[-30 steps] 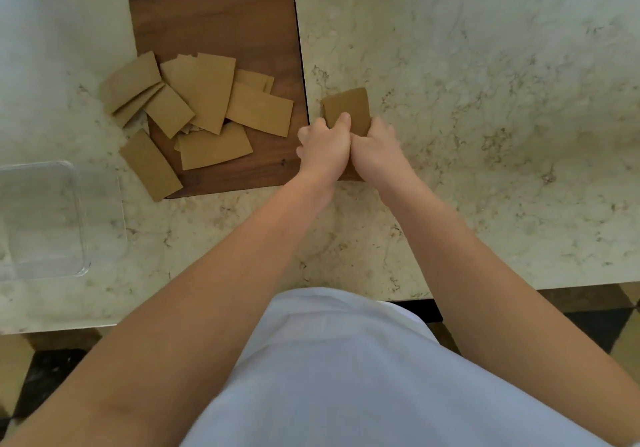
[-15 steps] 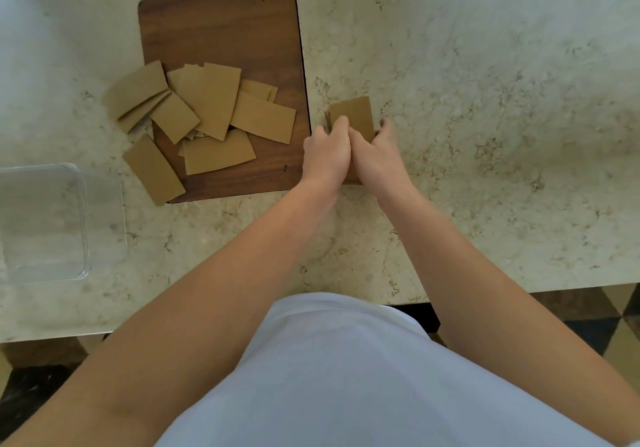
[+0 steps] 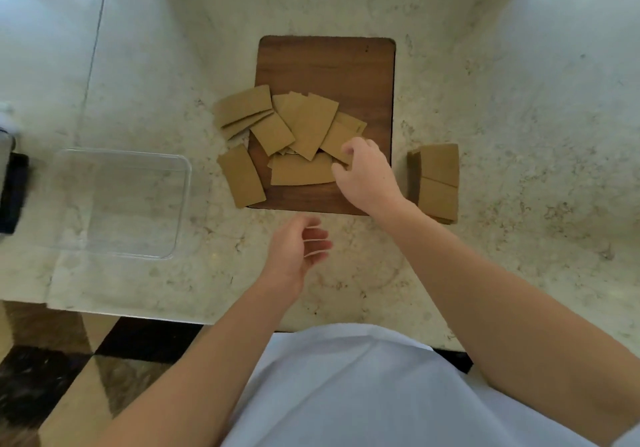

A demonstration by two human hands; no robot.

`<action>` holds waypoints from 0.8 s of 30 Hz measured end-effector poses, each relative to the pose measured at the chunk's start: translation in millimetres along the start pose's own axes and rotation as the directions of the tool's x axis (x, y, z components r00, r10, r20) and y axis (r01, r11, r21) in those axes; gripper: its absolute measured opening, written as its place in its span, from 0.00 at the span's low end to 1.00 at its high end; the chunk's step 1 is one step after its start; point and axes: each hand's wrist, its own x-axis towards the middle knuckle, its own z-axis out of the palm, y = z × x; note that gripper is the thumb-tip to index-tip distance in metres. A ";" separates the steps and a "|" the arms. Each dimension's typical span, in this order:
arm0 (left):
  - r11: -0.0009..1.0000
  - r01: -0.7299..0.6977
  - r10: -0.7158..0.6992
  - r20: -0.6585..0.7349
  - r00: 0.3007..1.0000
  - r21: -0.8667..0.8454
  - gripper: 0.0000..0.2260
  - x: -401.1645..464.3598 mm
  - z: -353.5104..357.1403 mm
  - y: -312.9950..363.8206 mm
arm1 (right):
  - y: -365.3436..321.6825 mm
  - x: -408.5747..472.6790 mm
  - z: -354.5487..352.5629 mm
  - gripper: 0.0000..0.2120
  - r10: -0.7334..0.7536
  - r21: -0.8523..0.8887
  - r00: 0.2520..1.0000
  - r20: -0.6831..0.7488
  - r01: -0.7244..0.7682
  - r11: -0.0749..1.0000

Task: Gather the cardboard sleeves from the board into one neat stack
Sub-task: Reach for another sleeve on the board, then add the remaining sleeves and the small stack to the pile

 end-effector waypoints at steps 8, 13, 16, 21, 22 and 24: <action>1.000 -0.008 0.007 -0.104 0.995 -0.010 0.15 28.4 -66.8 19.8 | -55.6 13.8 75.7 0.22 0.072 -0.133 0.972 0.223 -0.043 0.990; 0.996 -0.053 0.069 -0.267 0.961 0.065 0.12 51.8 -103.1 24.2 | -90.3 11.3 136.7 0.31 -0.021 -0.253 0.999 0.045 0.031 0.967; 0.994 -0.057 0.079 -0.252 0.964 0.095 0.08 59.1 -114.8 24.8 | -98.1 11.6 157.3 0.31 -0.021 -0.335 1.000 0.007 0.022 0.942; 0.542 -0.385 0.586 -0.007 0.810 0.747 0.15 65.7 -131.2 6.3 | -98.5 14.4 165.9 0.34 0.058 -0.257 0.998 -0.032 -0.064 0.964; 0.339 -0.437 0.656 0.123 0.744 0.833 0.19 66.1 -132.2 -3.6 | -97.2 14.9 165.0 0.33 0.073 -0.232 0.997 -0.023 -0.076 0.970; 0.117 -0.469 0.680 0.273 0.680 0.876 0.25 68.5 -136.4 -23.2 | -95.7 15.2 161.9 0.27 0.106 -0.164 0.994 0.021 -0.101 0.981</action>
